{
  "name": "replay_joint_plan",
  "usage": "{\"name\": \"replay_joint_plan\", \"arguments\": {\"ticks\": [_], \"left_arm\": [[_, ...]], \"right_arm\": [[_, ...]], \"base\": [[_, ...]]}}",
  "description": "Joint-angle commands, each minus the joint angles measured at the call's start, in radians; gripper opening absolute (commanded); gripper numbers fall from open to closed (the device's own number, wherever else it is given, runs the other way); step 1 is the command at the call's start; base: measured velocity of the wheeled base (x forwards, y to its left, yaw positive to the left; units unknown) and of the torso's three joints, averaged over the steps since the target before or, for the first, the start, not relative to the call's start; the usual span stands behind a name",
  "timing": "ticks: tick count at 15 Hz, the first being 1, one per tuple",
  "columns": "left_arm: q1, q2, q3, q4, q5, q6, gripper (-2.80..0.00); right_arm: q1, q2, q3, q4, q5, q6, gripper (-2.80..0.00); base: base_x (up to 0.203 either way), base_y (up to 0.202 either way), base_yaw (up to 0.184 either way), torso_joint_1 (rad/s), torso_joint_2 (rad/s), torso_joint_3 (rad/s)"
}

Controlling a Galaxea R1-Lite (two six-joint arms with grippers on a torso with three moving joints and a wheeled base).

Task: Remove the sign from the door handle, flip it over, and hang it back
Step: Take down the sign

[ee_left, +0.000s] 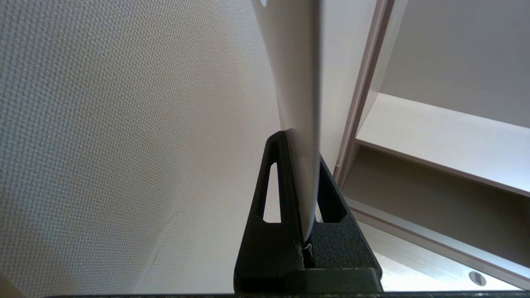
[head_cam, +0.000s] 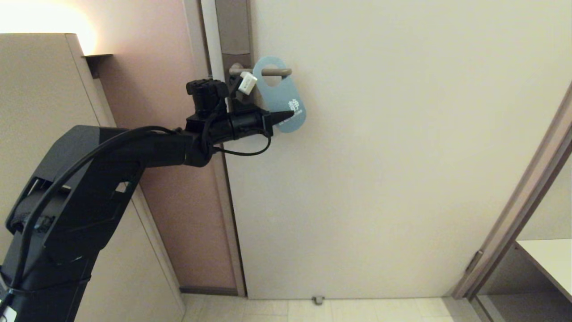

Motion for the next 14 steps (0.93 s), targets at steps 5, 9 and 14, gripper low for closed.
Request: {"name": "replay_joint_plan", "arguments": {"ticks": [5, 9, 14], "left_arm": [[-0.041, -0.013, 0.001, -0.009, -0.006, 0.001, -2.8], [-0.061, -0.015, 0.0, -0.009, -0.006, 0.001, -2.8], [-0.06, -0.023, 0.001, -0.009, -0.006, 0.001, -2.8]], "right_arm": [[-0.001, 0.001, 0.0, 0.0, 0.0, -0.001, -2.8], [0.001, 0.001, 0.0, 0.0, 0.0, -0.001, -2.8], [-0.001, 0.001, 0.0, 0.0, 0.0, -0.001, -2.8]], "base": [[0.0, 0.0, 0.0, 0.0, 0.0, 0.0], [0.0, 0.0, 0.0, 0.0, 0.0, 0.0], [0.0, 0.0, 0.0, 0.0, 0.0, 0.0]]}}
